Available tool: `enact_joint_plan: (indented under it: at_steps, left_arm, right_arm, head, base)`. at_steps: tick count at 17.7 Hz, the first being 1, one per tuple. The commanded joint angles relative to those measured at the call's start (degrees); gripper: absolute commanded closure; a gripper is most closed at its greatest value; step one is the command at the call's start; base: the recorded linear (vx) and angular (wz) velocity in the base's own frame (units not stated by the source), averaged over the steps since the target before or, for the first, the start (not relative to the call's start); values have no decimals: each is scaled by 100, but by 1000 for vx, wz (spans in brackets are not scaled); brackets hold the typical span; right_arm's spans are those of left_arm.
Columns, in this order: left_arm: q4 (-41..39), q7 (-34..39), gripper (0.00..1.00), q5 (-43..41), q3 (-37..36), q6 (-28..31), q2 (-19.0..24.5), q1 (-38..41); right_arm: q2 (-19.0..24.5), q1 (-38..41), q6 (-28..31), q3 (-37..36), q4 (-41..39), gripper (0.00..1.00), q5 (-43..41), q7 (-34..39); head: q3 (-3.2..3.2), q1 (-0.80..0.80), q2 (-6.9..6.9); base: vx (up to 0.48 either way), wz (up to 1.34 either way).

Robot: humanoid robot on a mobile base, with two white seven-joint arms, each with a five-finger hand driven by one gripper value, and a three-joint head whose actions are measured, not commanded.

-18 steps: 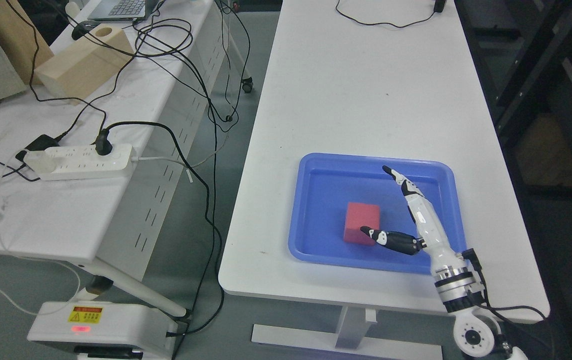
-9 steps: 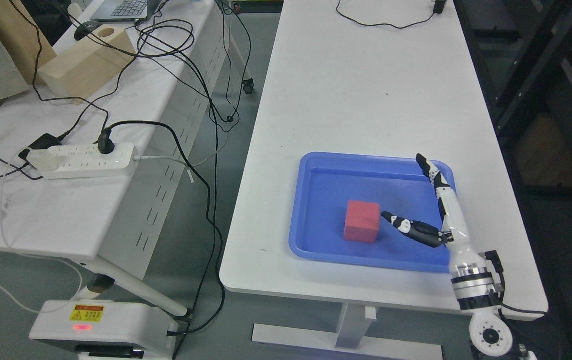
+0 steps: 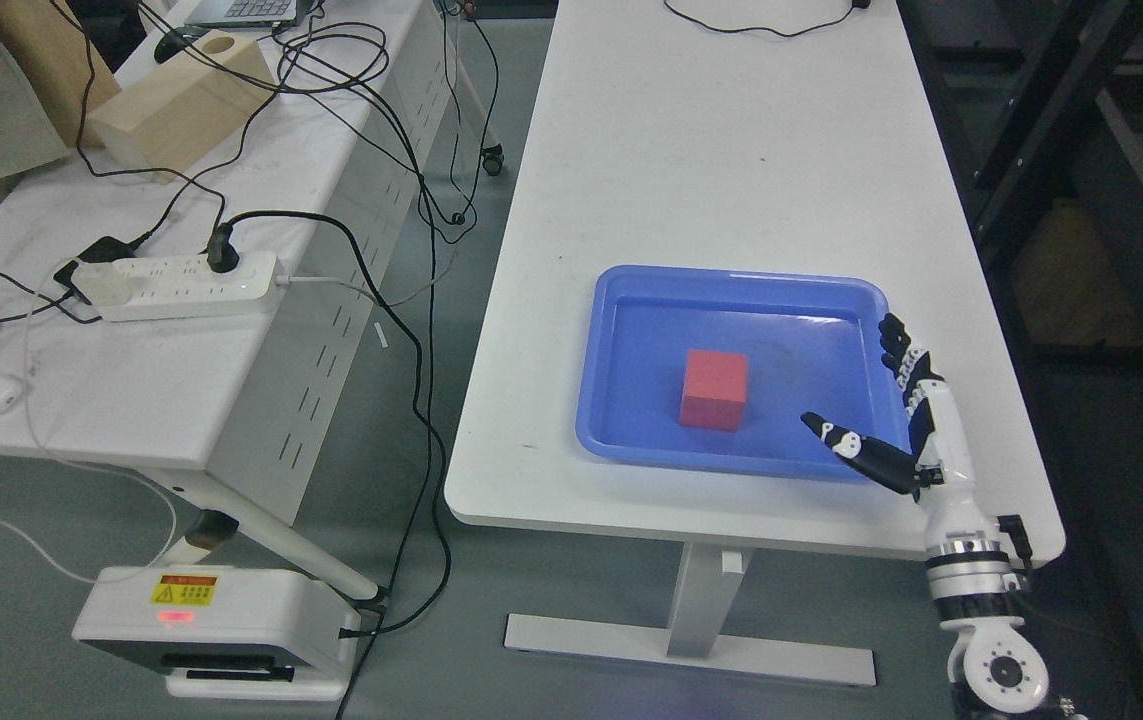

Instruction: Pick pink block from left shelf to tray

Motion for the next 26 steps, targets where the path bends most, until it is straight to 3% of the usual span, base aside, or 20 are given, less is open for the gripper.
enact_joint_plan:
  at_steps: [1, 11, 26]
  left_arm:
    - [-100, -1, 0, 0, 0, 0, 100, 114]
    - [-100, -1, 0, 0, 0, 0, 100, 114]
    - [-100, -1, 0, 0, 0, 0, 100, 114]
  right_arm:
    - [-100, 26, 552, -129, 5, 1, -156, 172]
    - [-100, 185, 686, -200, -21, 1, -630, 323]
    - [-100, 185, 686, -200, -21, 0, -630, 534]
  head:
    - [0, 0, 0]
    - [0, 0, 0]
    - [0, 0, 0]
  base:
    - [-178, -33]
    - [-174, -21]
    - [-76, -115]
